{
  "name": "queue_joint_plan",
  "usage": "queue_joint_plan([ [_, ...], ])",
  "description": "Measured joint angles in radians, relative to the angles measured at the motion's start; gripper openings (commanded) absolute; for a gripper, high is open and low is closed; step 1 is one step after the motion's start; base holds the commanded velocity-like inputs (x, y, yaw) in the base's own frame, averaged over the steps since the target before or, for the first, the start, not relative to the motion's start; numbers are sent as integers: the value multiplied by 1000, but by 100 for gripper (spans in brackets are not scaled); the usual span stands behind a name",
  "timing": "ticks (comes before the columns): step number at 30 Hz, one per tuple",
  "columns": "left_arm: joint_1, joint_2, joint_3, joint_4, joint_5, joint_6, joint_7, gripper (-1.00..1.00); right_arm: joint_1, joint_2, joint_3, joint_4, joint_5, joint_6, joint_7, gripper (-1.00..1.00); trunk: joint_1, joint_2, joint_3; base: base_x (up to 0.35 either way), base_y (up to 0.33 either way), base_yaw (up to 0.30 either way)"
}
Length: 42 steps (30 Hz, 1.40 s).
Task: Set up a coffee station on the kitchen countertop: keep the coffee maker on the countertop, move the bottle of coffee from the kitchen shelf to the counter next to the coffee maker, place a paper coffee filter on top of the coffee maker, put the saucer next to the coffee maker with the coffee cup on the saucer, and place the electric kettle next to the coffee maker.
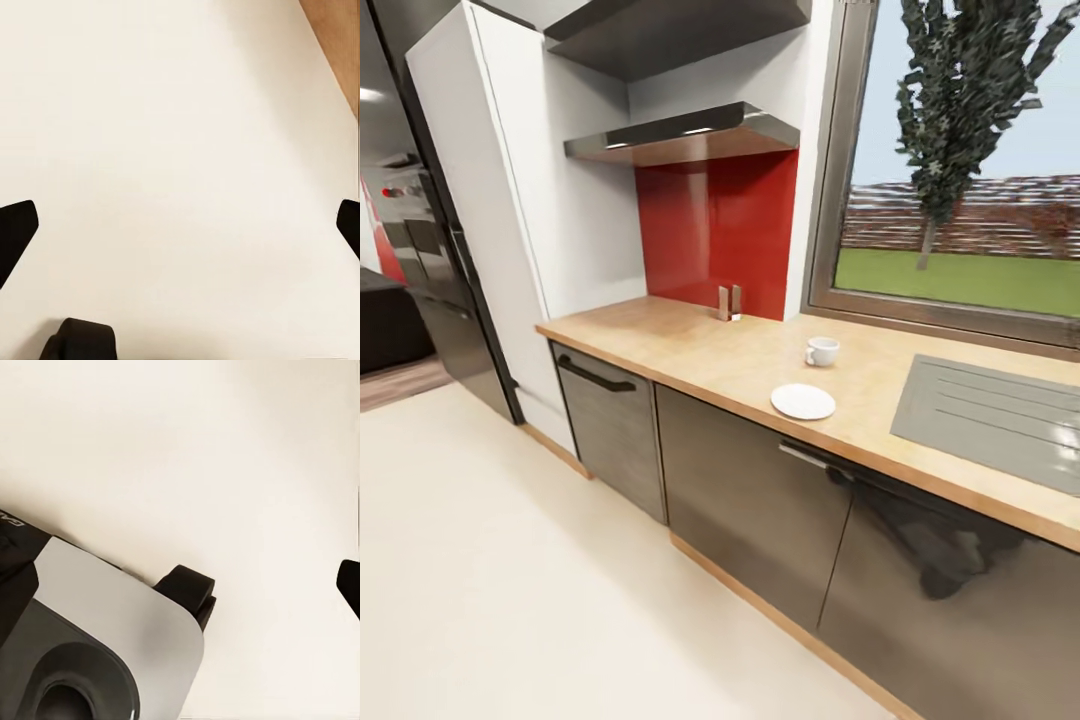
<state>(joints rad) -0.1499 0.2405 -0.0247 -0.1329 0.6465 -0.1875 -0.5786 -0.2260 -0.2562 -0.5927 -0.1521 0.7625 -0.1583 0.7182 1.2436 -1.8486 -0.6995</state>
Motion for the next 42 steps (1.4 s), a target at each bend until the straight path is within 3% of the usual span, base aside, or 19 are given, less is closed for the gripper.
queue_joint_plan([
  [14,0,-1,0,0,0,0,0,100,0,-1,0,0,0,0,-4,100,0,0,0,0,1,-283],
  [28,0,-1,0,0,0,0,0,100,0,0,0,1,0,-2,-10,100,0,0,0,103,207,-41],
  [42,0,-2,0,0,0,-1,0,100,0,0,0,0,0,-3,-7,100,0,0,0,25,43,-250],
])
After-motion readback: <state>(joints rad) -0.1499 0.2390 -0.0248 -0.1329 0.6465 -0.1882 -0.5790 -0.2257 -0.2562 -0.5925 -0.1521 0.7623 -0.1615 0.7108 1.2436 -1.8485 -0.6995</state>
